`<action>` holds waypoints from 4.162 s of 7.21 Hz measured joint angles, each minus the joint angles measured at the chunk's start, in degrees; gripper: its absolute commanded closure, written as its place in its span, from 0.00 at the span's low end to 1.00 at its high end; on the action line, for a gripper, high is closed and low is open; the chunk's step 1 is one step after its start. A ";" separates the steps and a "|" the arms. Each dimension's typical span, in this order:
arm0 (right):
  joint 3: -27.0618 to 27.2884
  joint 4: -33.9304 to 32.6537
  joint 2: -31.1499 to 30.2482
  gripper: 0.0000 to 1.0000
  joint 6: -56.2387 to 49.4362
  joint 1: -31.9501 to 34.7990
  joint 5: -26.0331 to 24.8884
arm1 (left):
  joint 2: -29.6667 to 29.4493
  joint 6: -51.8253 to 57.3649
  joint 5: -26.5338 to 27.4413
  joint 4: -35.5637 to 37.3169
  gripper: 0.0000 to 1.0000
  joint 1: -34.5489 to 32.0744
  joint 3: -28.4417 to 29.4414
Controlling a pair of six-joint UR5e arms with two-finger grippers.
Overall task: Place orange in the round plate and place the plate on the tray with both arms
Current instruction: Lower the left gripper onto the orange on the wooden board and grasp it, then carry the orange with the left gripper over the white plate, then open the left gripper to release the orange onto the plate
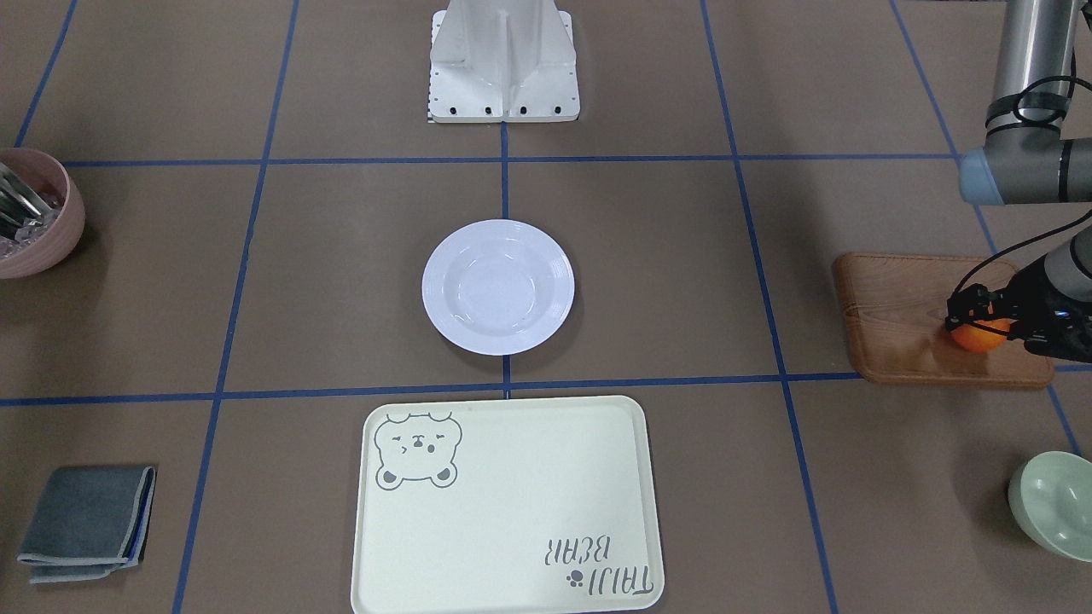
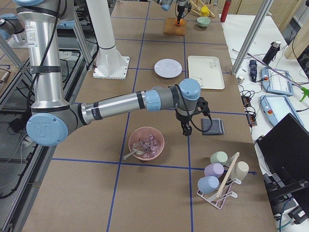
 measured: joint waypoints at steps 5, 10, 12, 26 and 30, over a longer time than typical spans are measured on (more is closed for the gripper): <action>0.09 0.00 0.42 0.00 0.08 0.00 0.00 | -1.45 -3.45 -0.45 1.64 0.97 0.04 -2.19; 0.11 0.00 0.54 0.00 0.74 0.00 -0.06 | -17.57 -28.31 0.02 20.32 0.97 9.03 -14.75; 0.36 0.00 0.60 0.00 1.47 -0.09 -0.14 | -27.09 -40.56 3.73 26.89 0.97 17.28 -15.90; 1.16 0.00 0.63 0.00 4.84 -1.50 -0.44 | -46.79 -55.39 18.41 24.05 0.56 37.39 2.45; 1.17 0.00 0.63 0.00 4.84 -1.50 -0.51 | -46.86 -55.46 19.38 22.13 0.02 37.39 3.38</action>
